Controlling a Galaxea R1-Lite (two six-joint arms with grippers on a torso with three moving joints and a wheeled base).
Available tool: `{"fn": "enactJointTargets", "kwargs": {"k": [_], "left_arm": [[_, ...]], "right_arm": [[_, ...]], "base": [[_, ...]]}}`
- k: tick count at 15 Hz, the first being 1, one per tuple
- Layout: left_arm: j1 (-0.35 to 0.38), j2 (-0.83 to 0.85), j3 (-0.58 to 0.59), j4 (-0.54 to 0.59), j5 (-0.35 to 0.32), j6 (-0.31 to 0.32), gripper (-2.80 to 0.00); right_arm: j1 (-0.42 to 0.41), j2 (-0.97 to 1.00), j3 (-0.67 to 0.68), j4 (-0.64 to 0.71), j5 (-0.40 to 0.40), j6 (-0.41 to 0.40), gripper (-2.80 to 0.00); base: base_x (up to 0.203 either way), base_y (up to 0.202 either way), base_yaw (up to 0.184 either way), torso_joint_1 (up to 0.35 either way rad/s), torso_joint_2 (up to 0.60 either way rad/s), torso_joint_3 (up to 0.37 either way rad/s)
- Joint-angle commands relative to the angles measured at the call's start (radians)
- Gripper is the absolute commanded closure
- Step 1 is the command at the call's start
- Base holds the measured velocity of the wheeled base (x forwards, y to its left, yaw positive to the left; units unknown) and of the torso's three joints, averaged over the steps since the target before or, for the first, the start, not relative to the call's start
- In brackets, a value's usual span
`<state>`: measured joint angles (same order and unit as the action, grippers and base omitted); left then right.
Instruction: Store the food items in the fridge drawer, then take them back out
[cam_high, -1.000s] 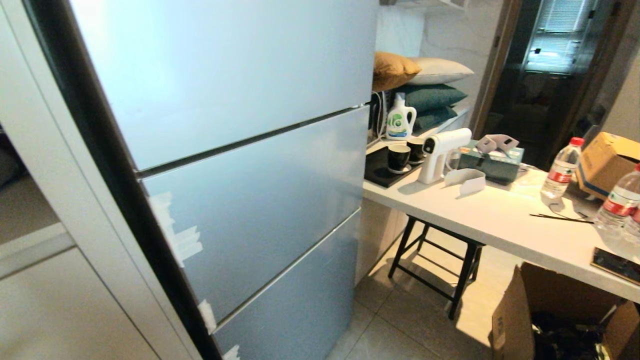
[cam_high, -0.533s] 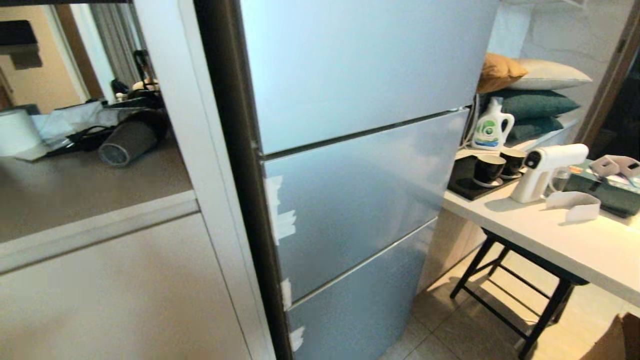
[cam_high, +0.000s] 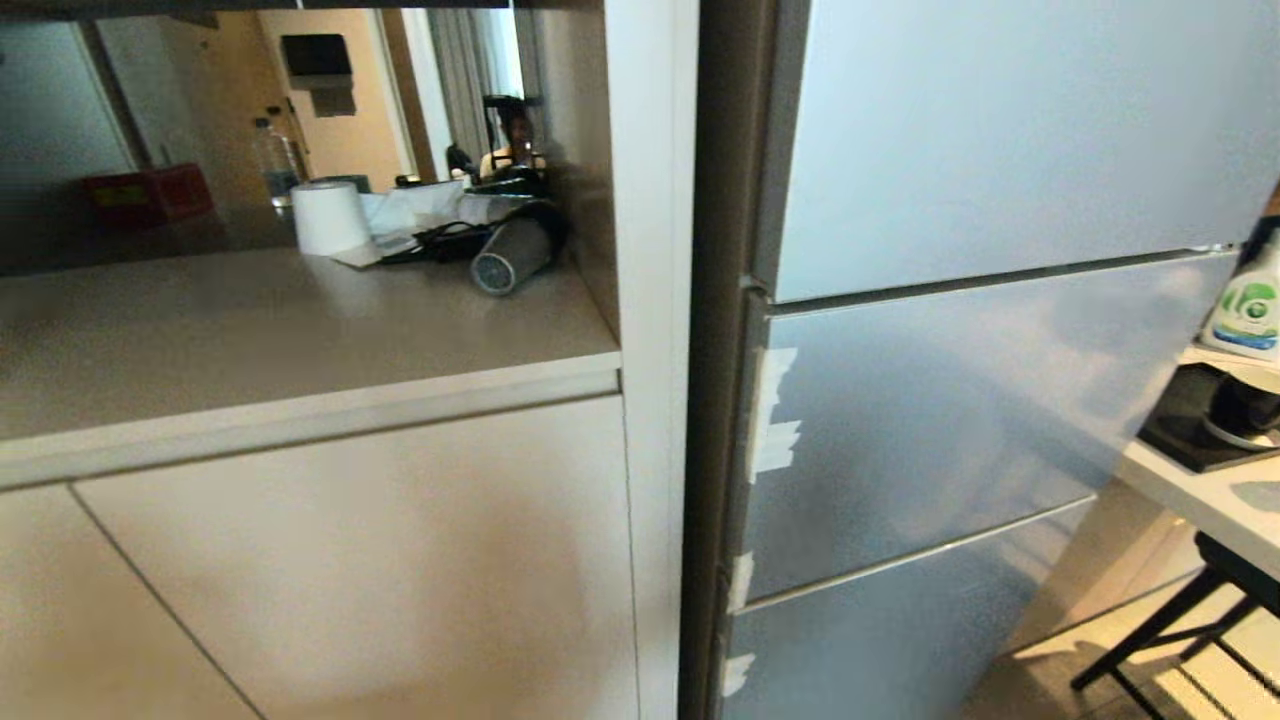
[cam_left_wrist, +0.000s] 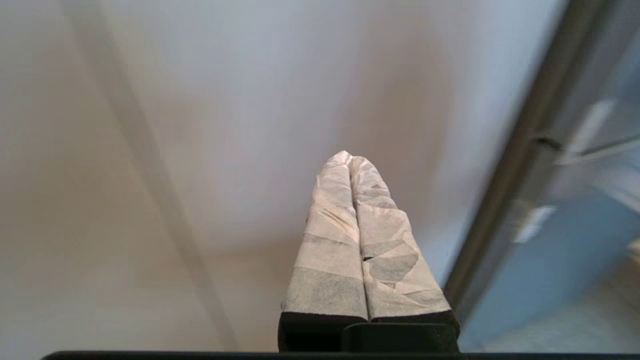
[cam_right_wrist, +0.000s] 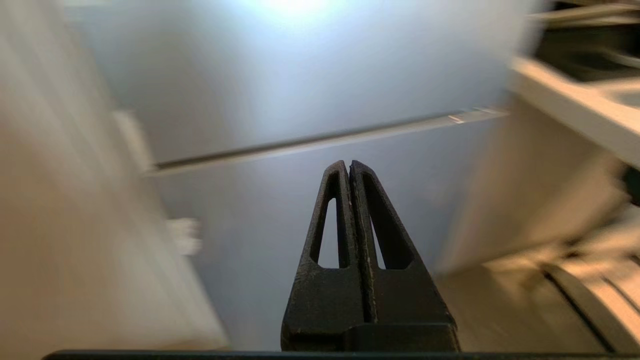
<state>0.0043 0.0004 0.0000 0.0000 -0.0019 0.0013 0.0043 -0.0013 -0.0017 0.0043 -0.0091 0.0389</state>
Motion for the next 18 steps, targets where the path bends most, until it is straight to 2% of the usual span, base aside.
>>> {"fn": "enactJointTargets", "kwargs": {"k": [1,11,18], "left_arm": [[0.000,0.000,0.000,0.000,0.000,0.000,0.00],[0.000,0.000,0.000,0.000,0.000,0.000,0.00],[0.000,0.000,0.000,0.000,0.000,0.000,0.00]], "right_arm": [[0.000,0.001,0.000,-0.001,0.000,0.001,0.00],[0.000,0.001,0.000,0.000,0.000,0.002,0.00],[0.000,0.001,0.000,0.000,0.000,0.002,0.00]], "base": [[0.002,-0.006,0.174,0.006,0.01,0.002],[0.000,-0.008,0.166,0.004,0.00,0.003],[0.000,0.000,0.010,0.000,0.00,0.000]]}}
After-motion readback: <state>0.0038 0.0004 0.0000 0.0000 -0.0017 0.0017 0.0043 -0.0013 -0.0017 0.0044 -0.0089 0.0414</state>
